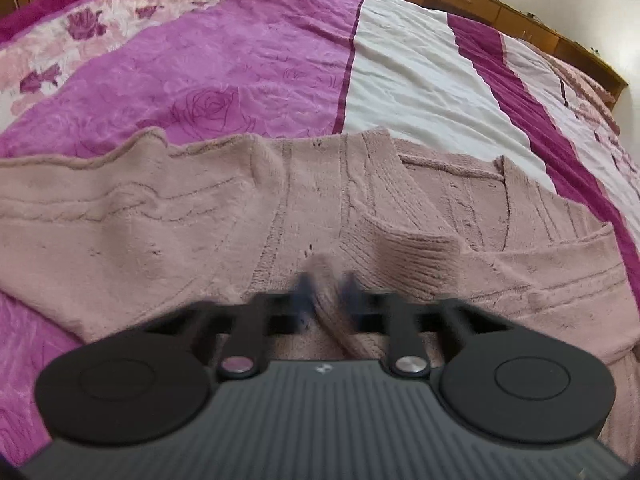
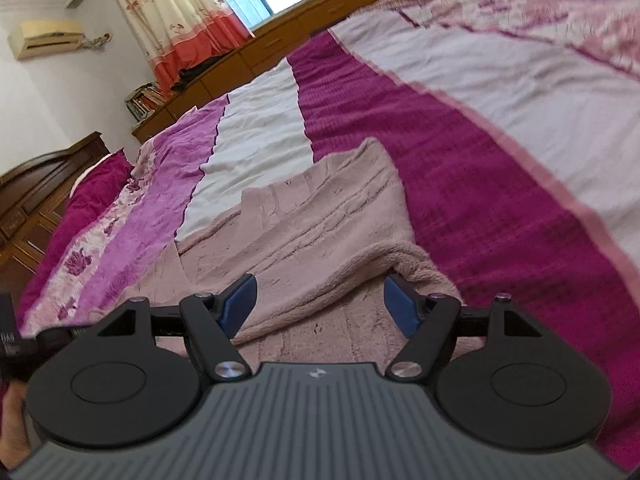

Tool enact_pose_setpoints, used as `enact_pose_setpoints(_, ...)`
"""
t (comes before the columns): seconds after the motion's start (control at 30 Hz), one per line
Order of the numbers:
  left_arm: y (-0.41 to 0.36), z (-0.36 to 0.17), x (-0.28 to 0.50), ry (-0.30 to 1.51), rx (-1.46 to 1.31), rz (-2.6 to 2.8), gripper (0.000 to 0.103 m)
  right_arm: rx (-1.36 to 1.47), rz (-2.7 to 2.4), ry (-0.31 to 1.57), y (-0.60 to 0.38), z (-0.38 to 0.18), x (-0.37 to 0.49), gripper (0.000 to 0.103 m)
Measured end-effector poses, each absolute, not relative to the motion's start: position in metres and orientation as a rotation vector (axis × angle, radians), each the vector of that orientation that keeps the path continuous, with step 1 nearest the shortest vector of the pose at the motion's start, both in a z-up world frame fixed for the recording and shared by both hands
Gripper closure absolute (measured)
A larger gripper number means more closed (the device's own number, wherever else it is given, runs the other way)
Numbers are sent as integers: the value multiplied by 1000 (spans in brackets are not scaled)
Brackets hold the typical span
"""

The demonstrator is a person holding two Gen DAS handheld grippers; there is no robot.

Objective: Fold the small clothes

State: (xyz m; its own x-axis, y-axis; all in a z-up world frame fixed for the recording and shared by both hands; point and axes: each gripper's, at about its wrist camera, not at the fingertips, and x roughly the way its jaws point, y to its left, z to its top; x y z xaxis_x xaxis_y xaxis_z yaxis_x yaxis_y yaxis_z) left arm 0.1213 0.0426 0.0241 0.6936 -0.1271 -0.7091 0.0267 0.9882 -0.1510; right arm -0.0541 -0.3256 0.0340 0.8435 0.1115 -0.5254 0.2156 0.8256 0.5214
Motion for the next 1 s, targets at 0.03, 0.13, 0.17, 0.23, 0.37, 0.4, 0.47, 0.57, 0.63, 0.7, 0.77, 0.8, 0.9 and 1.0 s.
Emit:
enact_pose_setpoints(0.03, 42, 26, 119, 789, -121, -76, 90, 624, -45, 580, -327, 32, -49, 26)
enact_pose_setpoints(0.13, 40, 35, 107, 737, -54, -24, 90, 630, -53, 589, -328, 28, -38, 26)
enact_pose_setpoints(0.17, 40, 38, 101, 719, -31, -3, 90, 617, -63, 585, -327, 28, -37, 27)
enact_pose_setpoints(0.23, 43, 42, 94, 711, -6, 9, 90, 605, -74, 586, -328, 27, -33, 27)
enact_pose_setpoints(0.37, 46, 36, 91, 777, 34, -23, 87, 600, -71, 592, -329, 24, -33, 27)
enact_pose_setpoints(0.4, 48, 34, 89, 783, 38, -25, 82, 598, -71, 594, -329, 24, -33, 27)
enact_pose_setpoints(0.47, 53, 36, 86, 783, 31, -29, 75, 587, -70, 612, -329, 26, -34, 26)
enact_pose_setpoints(0.57, 66, 43, 83, 766, -8, -33, 70, 536, -54, 636, -325, 36, -36, 27)
enact_pose_setpoints(0.63, 75, 49, 83, 748, -44, -38, 70, 488, -23, 627, -321, 48, -38, 27)
enact_pose_setpoints(0.7, 82, 52, 87, 742, -82, -42, 70, 448, 2, 612, -316, 60, -36, 27)
enact_pose_setpoints(0.77, 88, 50, 96, 758, -121, -43, 70, 440, 20, 599, -312, 70, -28, 27)
enact_pose_setpoints(0.8, 90, 48, 102, 767, -141, -47, 70, 440, 27, 594, -310, 74, -22, 27)
enact_pose_setpoints(0.9, 93, 37, 119, 799, -177, -56, 70, 448, 29, 578, -307, 77, -2, 27)
enact_pose_setpoints(1.0, 90, 28, 131, 810, -151, -40, 70, 464, 15, 594, -303, 68, 21, 27)
